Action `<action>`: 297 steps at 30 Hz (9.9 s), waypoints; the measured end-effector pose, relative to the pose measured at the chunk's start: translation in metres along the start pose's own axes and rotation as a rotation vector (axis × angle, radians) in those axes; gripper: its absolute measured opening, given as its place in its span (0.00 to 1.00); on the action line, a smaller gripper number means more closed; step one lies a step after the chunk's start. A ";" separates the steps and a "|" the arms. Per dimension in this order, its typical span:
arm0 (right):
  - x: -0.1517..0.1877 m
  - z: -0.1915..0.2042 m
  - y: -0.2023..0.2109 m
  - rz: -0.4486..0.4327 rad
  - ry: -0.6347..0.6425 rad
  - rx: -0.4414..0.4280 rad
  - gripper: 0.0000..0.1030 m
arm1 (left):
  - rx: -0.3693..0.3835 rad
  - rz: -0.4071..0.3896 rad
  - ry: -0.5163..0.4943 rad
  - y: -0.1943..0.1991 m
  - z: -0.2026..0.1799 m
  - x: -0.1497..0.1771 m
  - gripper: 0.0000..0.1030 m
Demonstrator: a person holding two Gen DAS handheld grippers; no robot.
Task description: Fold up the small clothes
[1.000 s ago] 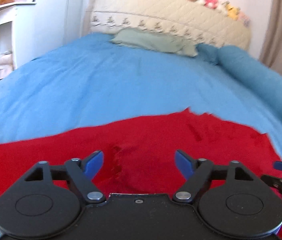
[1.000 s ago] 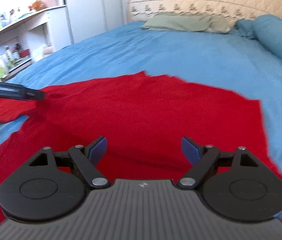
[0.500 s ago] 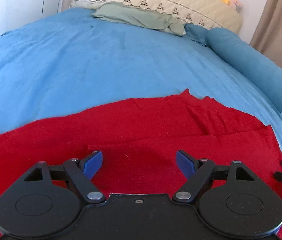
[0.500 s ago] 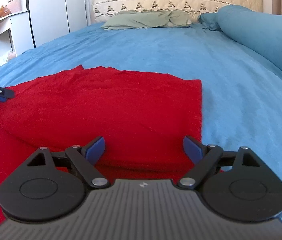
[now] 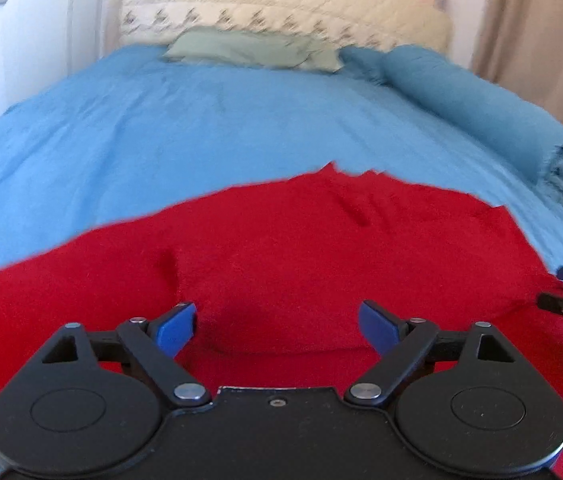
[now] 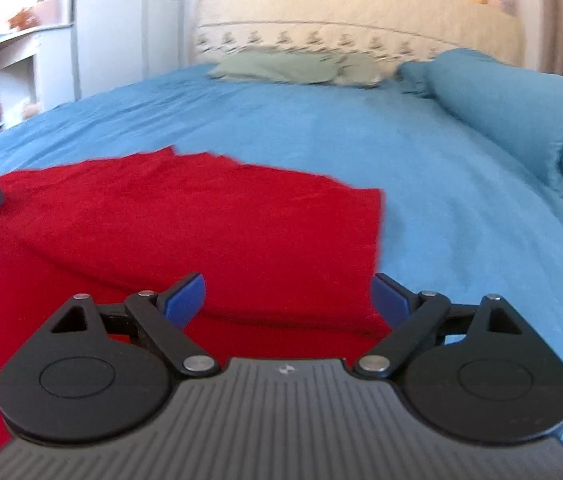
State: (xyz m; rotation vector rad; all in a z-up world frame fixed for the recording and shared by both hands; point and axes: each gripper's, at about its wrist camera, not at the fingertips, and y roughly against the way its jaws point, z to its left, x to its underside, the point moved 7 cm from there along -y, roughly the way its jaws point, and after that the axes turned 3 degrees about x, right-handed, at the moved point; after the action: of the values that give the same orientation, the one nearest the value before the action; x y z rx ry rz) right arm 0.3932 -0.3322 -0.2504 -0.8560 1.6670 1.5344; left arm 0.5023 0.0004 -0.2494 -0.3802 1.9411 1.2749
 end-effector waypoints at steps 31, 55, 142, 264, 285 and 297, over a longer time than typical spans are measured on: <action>-0.037 0.101 0.064 0.034 -0.022 -0.278 1.00 | -0.330 -0.238 0.708 0.218 0.203 0.098 0.95; -0.014 0.214 0.011 0.137 0.053 -0.294 1.00 | -0.546 -0.398 0.870 0.235 0.314 0.115 0.05; -0.109 0.007 -0.057 0.029 -0.005 0.100 0.19 | -0.140 -0.057 0.112 0.050 0.025 0.020 0.99; 0.095 -0.044 0.318 0.176 -0.536 -0.100 0.19 | 0.099 -0.055 0.323 0.297 -0.086 0.138 0.06; -0.141 -0.100 0.072 0.013 -0.593 -0.161 0.19 | -0.025 -0.224 0.358 0.084 -0.010 -0.104 0.05; -0.103 -0.107 -0.098 0.171 -0.655 -0.077 0.19 | -0.127 -0.052 0.513 -0.030 0.045 -0.090 0.05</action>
State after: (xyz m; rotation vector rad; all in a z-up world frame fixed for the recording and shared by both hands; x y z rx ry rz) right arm 0.5236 -0.4457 -0.2103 -0.1975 1.2203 1.7571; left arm 0.6001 0.0117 -0.2120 -0.8885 2.2511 1.3641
